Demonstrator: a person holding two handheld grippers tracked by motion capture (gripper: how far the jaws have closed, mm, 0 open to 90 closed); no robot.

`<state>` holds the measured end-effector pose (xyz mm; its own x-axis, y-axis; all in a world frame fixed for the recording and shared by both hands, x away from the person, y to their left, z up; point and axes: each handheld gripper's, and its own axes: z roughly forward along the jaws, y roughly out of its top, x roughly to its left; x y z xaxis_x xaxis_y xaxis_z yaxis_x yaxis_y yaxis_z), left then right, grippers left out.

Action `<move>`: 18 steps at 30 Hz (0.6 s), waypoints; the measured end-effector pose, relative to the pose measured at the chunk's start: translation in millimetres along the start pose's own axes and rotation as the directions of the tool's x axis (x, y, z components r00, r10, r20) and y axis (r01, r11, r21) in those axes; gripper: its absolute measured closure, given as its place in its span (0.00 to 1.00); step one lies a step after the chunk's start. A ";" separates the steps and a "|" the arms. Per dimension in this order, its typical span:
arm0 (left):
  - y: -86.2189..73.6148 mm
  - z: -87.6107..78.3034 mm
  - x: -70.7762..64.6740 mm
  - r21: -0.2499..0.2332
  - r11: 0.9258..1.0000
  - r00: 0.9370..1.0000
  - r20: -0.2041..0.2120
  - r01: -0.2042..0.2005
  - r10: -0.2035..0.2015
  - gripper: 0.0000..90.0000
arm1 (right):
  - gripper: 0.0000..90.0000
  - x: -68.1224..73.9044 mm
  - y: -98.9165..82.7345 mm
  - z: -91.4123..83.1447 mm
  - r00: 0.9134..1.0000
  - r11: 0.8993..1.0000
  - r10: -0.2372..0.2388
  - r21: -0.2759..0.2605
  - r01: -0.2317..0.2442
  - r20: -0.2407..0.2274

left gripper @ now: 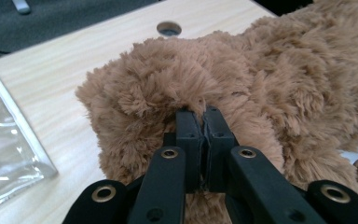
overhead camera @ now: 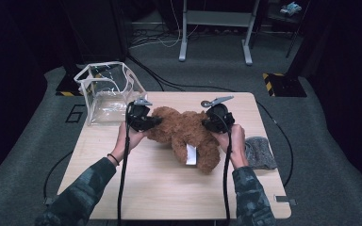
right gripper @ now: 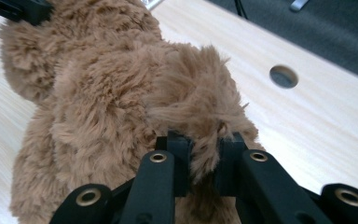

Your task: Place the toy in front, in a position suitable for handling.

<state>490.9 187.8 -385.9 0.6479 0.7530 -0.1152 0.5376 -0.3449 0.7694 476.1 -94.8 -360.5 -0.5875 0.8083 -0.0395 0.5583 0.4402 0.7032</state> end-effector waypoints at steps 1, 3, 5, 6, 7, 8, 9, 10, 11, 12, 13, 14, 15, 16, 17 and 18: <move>-3.0 2.3 0.9 0.012 1.000 1.000 -0.002 -0.002 0.002 0.97 | 0.89 -0.9 -2.9 4.7 1.000 1.000 0.005 0.004 -0.005 -0.005; -9.7 8.5 2.6 0.030 1.000 1.000 0.000 0.000 0.000 0.97 | 0.89 -3.4 -11.9 17.0 0.999 1.000 0.028 0.009 -0.028 -0.022; -15.6 13.4 2.5 0.047 0.999 1.000 0.000 0.001 -0.001 0.97 | 0.88 -4.8 -17.5 25.6 0.999 0.999 0.046 0.027 -0.045 -0.026; -17.7 15.1 2.8 0.053 0.999 1.000 0.003 -0.005 0.005 0.97 | 0.88 -5.9 -21.2 31.1 0.998 0.998 0.059 0.035 -0.058 -0.030; -21.0 17.8 3.1 0.062 0.998 1.000 0.010 0.005 -0.005 0.97 | 0.88 -6.7 -23.1 34.0 0.998 0.997 0.061 0.038 -0.060 -0.032; -23.7 19.6 3.3 0.067 0.998 1.000 0.010 0.006 -0.007 0.97 | 0.88 -7.6 -25.6 37.9 0.997 0.996 0.072 0.050 -0.070 -0.034; -25.8 21.2 3.5 0.071 0.997 1.000 0.010 0.007 -0.008 0.97 | 0.88 -8.3 -27.2 40.2 0.996 0.996 0.075 0.057 -0.072 -0.042; -28.4 22.1 3.7 0.069 0.998 1.000 0.014 0.011 -0.012 0.97 | 0.88 -8.2 -28.3 41.7 0.997 0.996 0.069 0.057 -0.067 -0.040; -30.1 22.7 3.8 0.060 0.998 1.000 0.017 0.017 -0.019 0.97 | 0.88 -7.4 -29.7 43.6 0.997 0.996 0.069 0.062 -0.067 -0.035; -31.2 22.9 3.4 0.062 0.998 1.000 0.022 0.020 -0.022 0.97 | 0.88 -7.4 -31.1 45.7 0.997 0.995 0.075 0.066 -0.073 -0.035; -31.6 22.9 3.6 0.059 0.998 0.999 0.029 0.023 -0.025 0.97 | 0.88 -8.3 -33.1 47.6 0.996 0.995 0.082 0.064 -0.079 -0.036; -31.8 23.0 2.9 0.064 0.998 0.999 0.034 0.022 -0.024 0.97 | 0.88 -8.8 -34.3 48.9 0.996 0.994 0.085 0.067 -0.082 -0.033; -31.9 23.4 1.9 0.064 0.998 0.999 0.031 0.019 -0.021 0.97 | 0.88 -10.0 -36.0 51.4 0.996 0.994 0.086 0.069 -0.083 -0.028; -32.5 23.8 1.3 0.060 0.998 0.999 0.033 0.017 -0.019 0.97 | 0.88 -10.4 -36.7 52.3 0.996 0.994 0.090 0.069 -0.088 -0.028; -33.2 24.1 0.5 0.059 0.998 0.999 0.034 0.017 -0.019 0.97 | 0.88 -10.8 -37.4 53.5 0.996 0.994 0.084 0.067 -0.083 -0.021; -34.4 24.4 -0.2 0.059 0.998 0.999 0.034 0.016 -0.018 0.97 | 0.88 -11.7 -37.9 54.8 0.996 0.995 0.084 0.064 -0.082 -0.018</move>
<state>485.5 185.9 -427.7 0.6562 0.7395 -0.1503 0.5788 -0.3654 0.7290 494.0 -99.5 -425.5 -0.5494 0.8349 0.0323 0.6412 0.3965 0.6570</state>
